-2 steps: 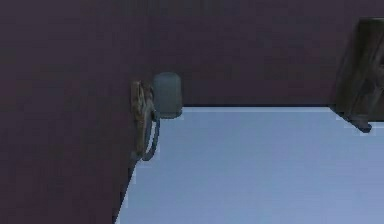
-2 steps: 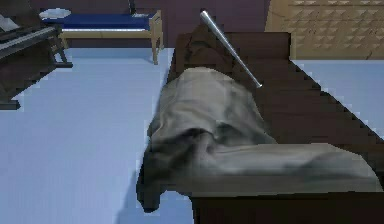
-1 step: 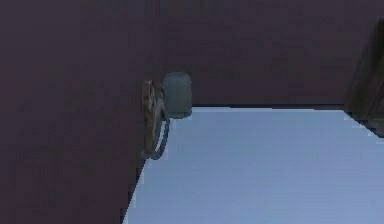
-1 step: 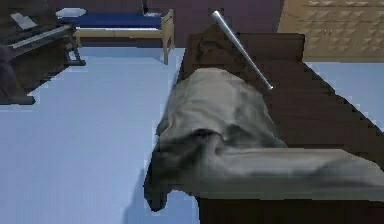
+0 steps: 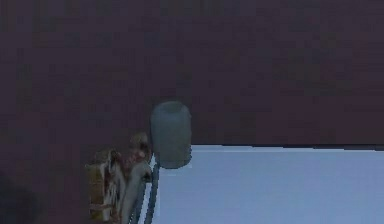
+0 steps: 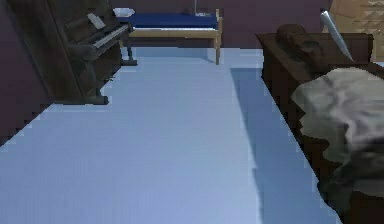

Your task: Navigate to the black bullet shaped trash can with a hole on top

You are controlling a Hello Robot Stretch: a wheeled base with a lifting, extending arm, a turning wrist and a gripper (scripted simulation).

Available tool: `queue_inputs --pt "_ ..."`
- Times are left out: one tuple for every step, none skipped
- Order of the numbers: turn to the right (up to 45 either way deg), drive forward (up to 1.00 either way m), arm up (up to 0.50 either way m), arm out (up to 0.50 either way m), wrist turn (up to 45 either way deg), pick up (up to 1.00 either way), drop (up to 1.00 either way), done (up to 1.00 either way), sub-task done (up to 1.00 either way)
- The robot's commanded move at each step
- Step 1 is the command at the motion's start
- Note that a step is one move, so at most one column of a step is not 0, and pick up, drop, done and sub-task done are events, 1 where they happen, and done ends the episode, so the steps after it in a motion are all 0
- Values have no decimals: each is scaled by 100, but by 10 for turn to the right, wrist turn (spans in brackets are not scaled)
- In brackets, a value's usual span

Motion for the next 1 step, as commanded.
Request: queue_inputs --pt "-30 0 0 0 0 0 0 0 0"
